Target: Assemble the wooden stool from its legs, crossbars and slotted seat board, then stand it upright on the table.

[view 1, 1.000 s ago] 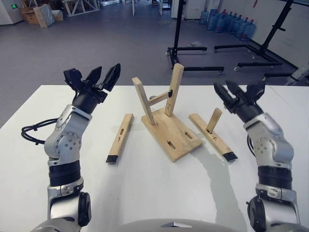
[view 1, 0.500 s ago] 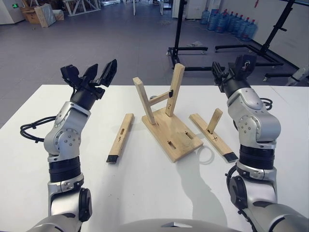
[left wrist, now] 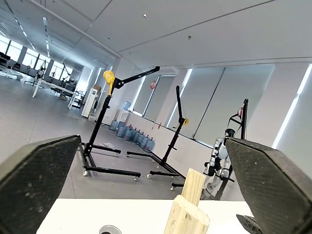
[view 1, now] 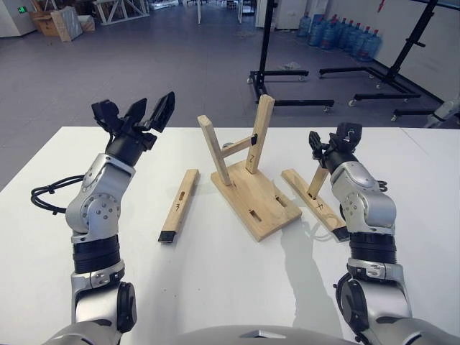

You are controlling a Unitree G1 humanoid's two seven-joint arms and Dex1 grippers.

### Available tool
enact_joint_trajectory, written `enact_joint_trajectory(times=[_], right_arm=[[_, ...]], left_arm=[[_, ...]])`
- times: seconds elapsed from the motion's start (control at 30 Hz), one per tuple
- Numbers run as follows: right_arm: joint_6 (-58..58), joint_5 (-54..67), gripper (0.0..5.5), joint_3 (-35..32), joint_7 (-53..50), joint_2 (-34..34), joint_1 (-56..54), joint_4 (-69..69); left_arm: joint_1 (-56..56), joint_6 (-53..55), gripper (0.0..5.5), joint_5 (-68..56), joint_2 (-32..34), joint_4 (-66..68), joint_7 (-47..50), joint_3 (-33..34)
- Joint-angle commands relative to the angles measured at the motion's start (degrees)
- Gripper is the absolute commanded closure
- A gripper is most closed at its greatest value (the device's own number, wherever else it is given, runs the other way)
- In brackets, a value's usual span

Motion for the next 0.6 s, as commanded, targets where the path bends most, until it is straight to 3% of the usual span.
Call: enact_joint_trajectory(times=[0.03,0.23,0.33,0.43,0.47,0.6], right_arm=[[4.6,3.6,2.67,-3.5,-0.7,-0.6,-5.1,-2.9],[17.4,14.1,2.67,-13.0,-0.5,-10.9,-21.9,-10.3],[23.0,16.1,2.67,-14.9,5.7,-20.9,-19.3,-13.0],[24.4,15.8,2.67,-17.2,19.2,-32.3,-3.5,-15.3],[22.0,14.2,2.67,-18.7,26.3,-35.0,6.8,-15.2],[12.8,12.4,2.67,-20.7,44.1,-35.0,32.6,-14.8]], left_arm=[[-0.3,0.1,0.1,0.6,0.0,-0.4,0.0,-0.6],[0.8,0.4,0.1,0.0,0.1,-2.9,1.1,-0.1],[3.1,1.9,0.1,-0.8,1.1,-5.7,1.1,0.1],[11.4,6.8,0.1,-4.4,5.4,-12.3,-2.8,0.8],[15.8,8.7,0.1,-6.0,7.4,-15.0,-5.4,1.1],[24.2,12.8,0.1,-11.5,11.0,-19.3,-9.6,2.3]])
